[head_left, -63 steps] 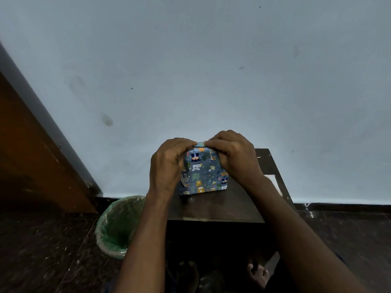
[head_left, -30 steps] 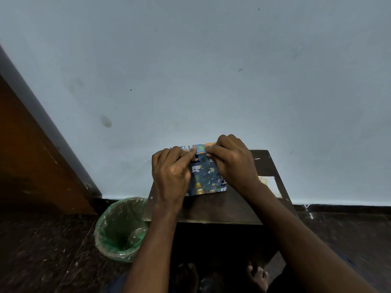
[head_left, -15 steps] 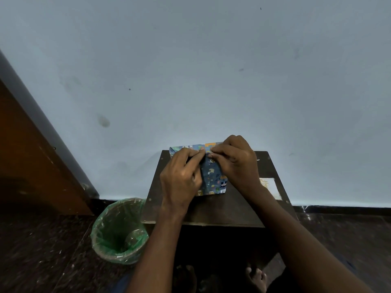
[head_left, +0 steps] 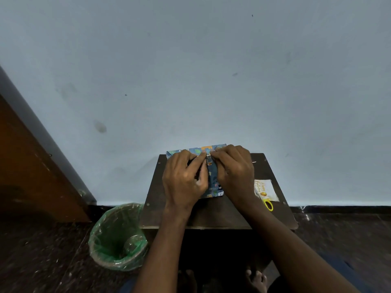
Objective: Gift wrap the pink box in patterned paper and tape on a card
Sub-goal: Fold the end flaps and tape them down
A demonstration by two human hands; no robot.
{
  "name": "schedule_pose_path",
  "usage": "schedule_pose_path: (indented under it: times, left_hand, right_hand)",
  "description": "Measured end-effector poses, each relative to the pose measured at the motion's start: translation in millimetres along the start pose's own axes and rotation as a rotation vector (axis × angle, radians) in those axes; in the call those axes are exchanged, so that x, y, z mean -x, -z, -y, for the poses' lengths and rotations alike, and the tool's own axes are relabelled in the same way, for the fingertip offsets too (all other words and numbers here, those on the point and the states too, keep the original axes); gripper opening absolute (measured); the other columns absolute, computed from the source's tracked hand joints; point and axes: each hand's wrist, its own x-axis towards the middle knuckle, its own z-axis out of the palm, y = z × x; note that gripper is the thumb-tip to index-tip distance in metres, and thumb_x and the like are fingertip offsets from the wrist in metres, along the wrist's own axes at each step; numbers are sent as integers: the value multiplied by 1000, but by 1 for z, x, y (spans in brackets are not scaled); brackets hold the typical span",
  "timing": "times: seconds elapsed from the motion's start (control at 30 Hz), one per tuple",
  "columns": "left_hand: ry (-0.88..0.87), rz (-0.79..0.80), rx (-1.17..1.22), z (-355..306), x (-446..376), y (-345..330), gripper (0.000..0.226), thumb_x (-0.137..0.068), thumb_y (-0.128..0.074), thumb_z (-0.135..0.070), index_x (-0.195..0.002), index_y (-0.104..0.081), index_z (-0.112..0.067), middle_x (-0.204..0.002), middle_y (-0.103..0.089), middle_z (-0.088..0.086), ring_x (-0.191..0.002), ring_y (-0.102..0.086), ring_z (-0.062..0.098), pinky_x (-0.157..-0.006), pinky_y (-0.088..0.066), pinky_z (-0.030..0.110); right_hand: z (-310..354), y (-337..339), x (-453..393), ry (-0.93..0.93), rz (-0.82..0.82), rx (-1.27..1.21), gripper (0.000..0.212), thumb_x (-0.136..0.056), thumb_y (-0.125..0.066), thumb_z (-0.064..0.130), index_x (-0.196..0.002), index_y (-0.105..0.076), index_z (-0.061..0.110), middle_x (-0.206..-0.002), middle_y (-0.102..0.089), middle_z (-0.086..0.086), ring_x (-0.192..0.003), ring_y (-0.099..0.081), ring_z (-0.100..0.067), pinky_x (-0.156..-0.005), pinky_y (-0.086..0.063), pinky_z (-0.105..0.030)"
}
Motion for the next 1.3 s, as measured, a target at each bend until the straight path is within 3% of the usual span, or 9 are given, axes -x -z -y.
schedule_pose_path:
  times: [0.13, 0.23, 0.43, 0.63, 0.73, 0.87, 1.07, 1.2, 1.3]
  left_hand:
    - [-7, 22, 70, -8, -12, -4, 13, -95, -68, -11, -99, -80, -11, -96, -69, 6, -87, -64, 28, -77, -53, 39]
    - [67, 102, 196, -15, -23, -17, 39, -96, -58, 1, -131, -73, -7, -120, -72, 8, -109, -68, 24, -94, -55, 35]
    - [80, 211, 181, -15, -20, -39, 53, -97, -44, -7, -147, -63, -11, -129, -75, 5, -127, -68, 22, -118, -43, 43]
    - [47, 208, 84, -18, -18, -38, 51, -91, -48, -4, -135, -70, -18, -124, -76, 3, -127, -66, 21, -112, -41, 39]
    - [83, 192, 82, -26, -18, -37, 44, -89, -49, -9, -124, -73, -21, -117, -76, -4, -111, -68, 18, -105, -40, 38]
    - [121, 175, 90, -30, -18, -40, 42, -89, -50, -10, -121, -74, -23, -115, -76, -7, -107, -67, 17, -104, -38, 38]
    - [134, 146, 108, -30, -17, -42, 40, -89, -53, -6, -119, -74, -22, -113, -75, -7, -104, -66, 16, -104, -38, 38]
    - [137, 148, 119, -29, -17, -42, 40, -90, -51, -8, -119, -74, -22, -113, -76, -8, -105, -66, 15, -105, -37, 37]
    - [133, 159, 116, -29, -16, -42, 41, -89, -50, -7, -119, -74, -23, -113, -75, -9, -106, -67, 15, -105, -36, 35]
  right_hand:
    - [1, -1, -1, -26, -22, -33, 15, -93, -68, -1, -93, -79, 9, -87, -69, -4, -80, -62, -29, -69, -51, -42]
    - [-2, -4, -2, -35, -38, -47, 15, -94, -67, 0, -92, -80, 8, -85, -70, -5, -78, -61, -27, -65, -50, -42]
    - [-6, -2, -4, -83, -43, -162, 18, -88, -70, -5, -93, -82, 7, -92, -75, -3, -87, -66, -22, -79, -52, -27]
    - [-32, 32, -17, -581, -31, -369, 28, -90, -66, -6, -100, -80, 16, -99, -77, 10, -94, -72, -8, -79, -53, -19]
    - [-67, 43, -8, -746, 215, -217, 33, -85, -65, -3, -93, -81, 25, -87, -76, 16, -88, -71, 0, -78, -54, -19]
    - [-88, 42, 10, -694, 702, 15, 25, -74, -78, 3, -82, -81, 26, -76, -72, 15, -82, -70, -6, -67, -50, -20]
    - [-86, 16, 23, -563, 871, 143, 17, -71, -69, -3, -68, -73, 13, -75, -69, 5, -96, -64, -24, -72, -56, -38]
    - [-75, 10, 27, -563, 938, 196, 37, -79, -68, -2, -59, -46, 20, -83, -60, -1, -101, -43, -23, -70, -40, -31]
    - [-75, 6, 29, -567, 928, 206, 42, -80, -67, -1, -59, -40, 23, -83, -57, -1, -104, -45, -27, -63, -34, -30]
